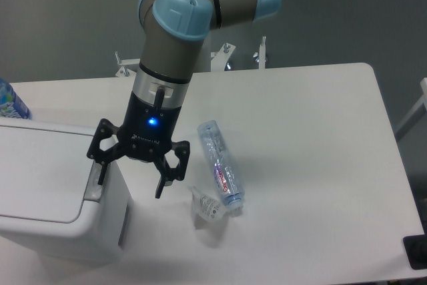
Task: Open the trash can
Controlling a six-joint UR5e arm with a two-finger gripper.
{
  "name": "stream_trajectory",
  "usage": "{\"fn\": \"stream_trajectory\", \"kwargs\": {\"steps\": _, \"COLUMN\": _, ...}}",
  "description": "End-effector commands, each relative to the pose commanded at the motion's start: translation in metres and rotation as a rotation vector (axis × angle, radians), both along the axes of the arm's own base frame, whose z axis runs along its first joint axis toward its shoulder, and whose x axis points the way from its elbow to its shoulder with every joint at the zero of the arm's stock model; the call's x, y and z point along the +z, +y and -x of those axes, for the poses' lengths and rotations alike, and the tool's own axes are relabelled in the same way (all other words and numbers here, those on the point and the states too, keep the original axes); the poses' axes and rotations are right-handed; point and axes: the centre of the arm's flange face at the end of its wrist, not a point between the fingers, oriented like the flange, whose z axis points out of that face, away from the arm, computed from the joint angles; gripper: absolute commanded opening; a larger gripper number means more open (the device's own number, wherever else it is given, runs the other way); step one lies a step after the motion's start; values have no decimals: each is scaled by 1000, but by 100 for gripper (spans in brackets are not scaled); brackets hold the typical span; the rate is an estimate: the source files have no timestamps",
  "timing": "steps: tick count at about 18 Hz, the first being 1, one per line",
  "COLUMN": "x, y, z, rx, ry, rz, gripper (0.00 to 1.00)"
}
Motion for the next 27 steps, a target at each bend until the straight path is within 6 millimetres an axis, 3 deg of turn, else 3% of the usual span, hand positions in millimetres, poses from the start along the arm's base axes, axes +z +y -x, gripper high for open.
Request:
{"fn": "stream_trajectory", "kwargs": {"steps": 15, "x": -7, "y": 3, "z": -3, "rx": 1, "ry": -14, "rz": 10, "gripper": 100}}
{"fn": "stream_trajectory", "kwargs": {"steps": 20, "x": 13, "y": 1, "z": -1, "rx": 36, "ry": -18, "rz": -16, "gripper": 100}}
{"fn": "stream_trajectory", "kwargs": {"steps": 22, "x": 21, "y": -3, "z": 7, "rx": 42, "ry": 1, "rz": -25, "gripper": 100}}
{"fn": "stream_trajectory", "kwargs": {"steps": 27, "x": 25, "y": -40, "z": 66, "rx": 152, "ry": 129, "rz": 26, "gripper": 100}}
